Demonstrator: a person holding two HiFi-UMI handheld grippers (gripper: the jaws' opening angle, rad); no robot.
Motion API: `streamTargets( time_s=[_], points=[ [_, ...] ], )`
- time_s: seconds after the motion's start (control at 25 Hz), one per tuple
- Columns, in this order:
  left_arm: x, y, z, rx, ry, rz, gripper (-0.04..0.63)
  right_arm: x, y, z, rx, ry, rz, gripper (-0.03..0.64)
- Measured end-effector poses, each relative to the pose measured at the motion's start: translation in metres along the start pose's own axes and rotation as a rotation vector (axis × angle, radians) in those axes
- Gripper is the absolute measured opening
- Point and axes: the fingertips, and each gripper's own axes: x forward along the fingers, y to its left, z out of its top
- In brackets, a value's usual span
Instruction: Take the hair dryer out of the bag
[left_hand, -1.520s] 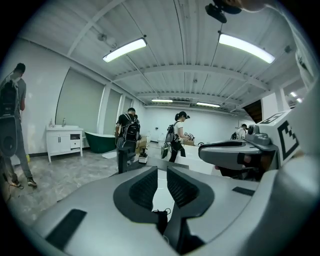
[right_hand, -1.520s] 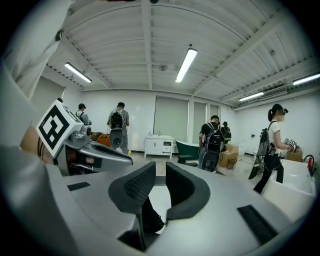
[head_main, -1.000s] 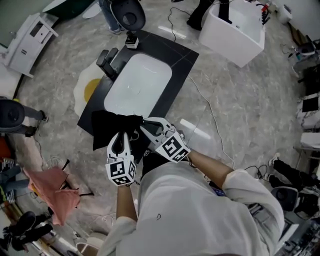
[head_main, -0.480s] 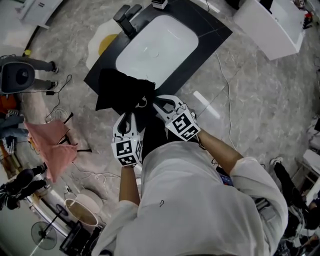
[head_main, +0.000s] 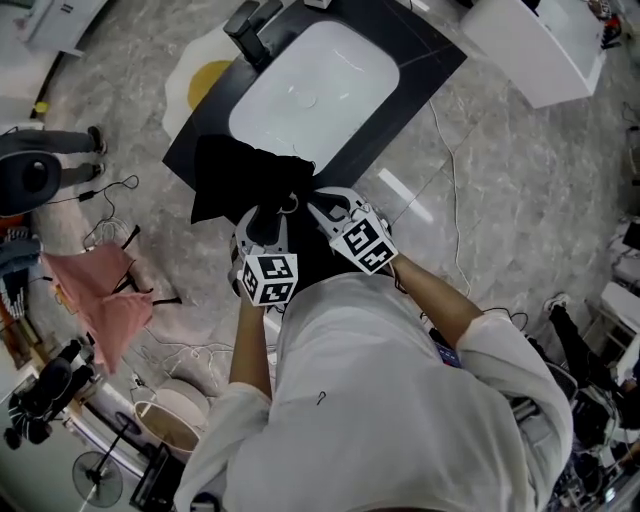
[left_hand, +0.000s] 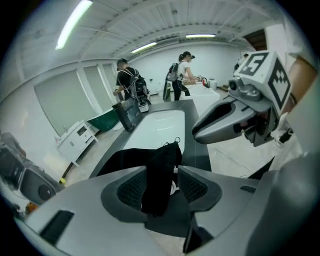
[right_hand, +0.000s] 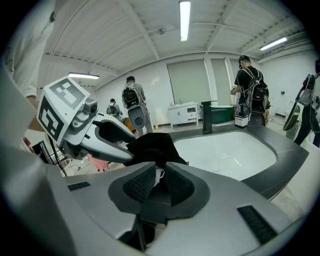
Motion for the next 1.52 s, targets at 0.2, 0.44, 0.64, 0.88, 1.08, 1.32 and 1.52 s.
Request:
streamTargets(
  time_s=[0.2, 0.44, 0.64, 0.88, 1.08, 1.32, 1.52],
  points=[
    [0.017, -0.004, -0.003, 0.109, 0.046, -0.034, 0.221, 0.004, -0.002, -0.003, 0.028, 0.027, -0.023, 0.061],
    [0.031, 0.012, -0.007, 0.094, 0.079, -0.061, 0.170, 0.009, -0.005, -0.005, 0.045, 0.049, -0.035, 0.061],
    [0.032, 0.037, 0.000, 0.022, 0.044, -0.044, 0.084, 0.021, -0.002, -0.002, 0.046, 0.059, -0.033, 0.069],
    [0.034, 0.068, -0.008, -0.049, 0.033, -0.013, 0.077, 0.042, 0.012, 0.005, 0.031, 0.075, -0.005, 0.074],
    [0.034, 0.090, -0.017, -0.131, 0.020, -0.018, 0.074, 0.062, 0.028, 0.012, 0.014, 0.091, 0.012, 0.075],
    [0.048, 0.105, -0.004, -0.129, -0.010, -0.078, 0.072, 0.090, 0.043, 0.015, 0.001, 0.113, 0.024, 0.080],
    [0.065, 0.112, 0.011, -0.102, -0.033, -0.151, 0.072, 0.112, 0.041, 0.016, -0.014, 0.138, -0.006, 0.086]
  ],
)
